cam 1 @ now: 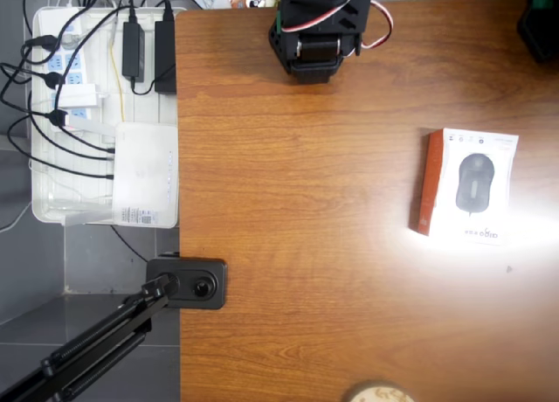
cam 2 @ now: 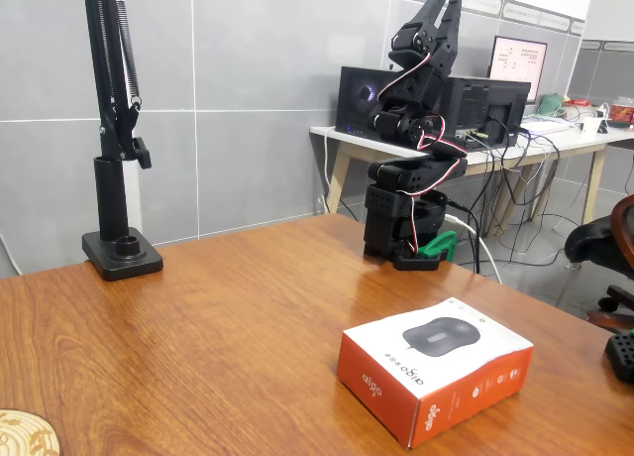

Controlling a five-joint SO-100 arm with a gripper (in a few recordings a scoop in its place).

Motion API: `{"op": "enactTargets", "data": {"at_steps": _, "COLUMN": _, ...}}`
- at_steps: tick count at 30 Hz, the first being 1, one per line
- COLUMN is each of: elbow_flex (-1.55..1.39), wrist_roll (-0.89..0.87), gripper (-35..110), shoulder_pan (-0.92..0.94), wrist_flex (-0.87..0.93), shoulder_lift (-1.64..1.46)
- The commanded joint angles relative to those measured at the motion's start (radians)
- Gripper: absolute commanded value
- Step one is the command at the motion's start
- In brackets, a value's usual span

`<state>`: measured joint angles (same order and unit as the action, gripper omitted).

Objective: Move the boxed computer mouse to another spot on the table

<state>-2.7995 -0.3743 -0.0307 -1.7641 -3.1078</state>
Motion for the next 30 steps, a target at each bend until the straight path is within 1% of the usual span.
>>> {"op": "enactTargets", "data": {"at_steps": 1, "elbow_flex": -0.002, "wrist_roll": -0.005, "gripper": 0, "shoulder_pan": 0.005, "wrist_flex": -0.003, "shoulder_lift": -0.002}}
{"op": "enactTargets", "data": {"at_steps": 25, "elbow_flex": -0.002, "wrist_roll": -0.005, "gripper": 0, "shoulder_pan": 0.005, "wrist_flex": -0.003, "shoulder_lift": -0.002}}
{"op": "enactTargets", "data": {"at_steps": 28, "elbow_flex": -0.002, "wrist_roll": 0.000, "gripper": 10, "shoulder_pan": 0.005, "wrist_flex": -0.003, "shoulder_lift": -0.002}}
{"op": "enactTargets", "data": {"at_steps": 29, "elbow_flex": -0.002, "wrist_roll": -0.003, "gripper": 10, "shoulder_pan": 0.005, "wrist_flex": -0.003, "shoulder_lift": -0.002}}
{"op": "enactTargets", "data": {"at_steps": 30, "elbow_flex": -0.002, "wrist_roll": -0.005, "gripper": 3, "shoulder_pan": 0.005, "wrist_flex": 0.000, "shoulder_lift": -0.002}}
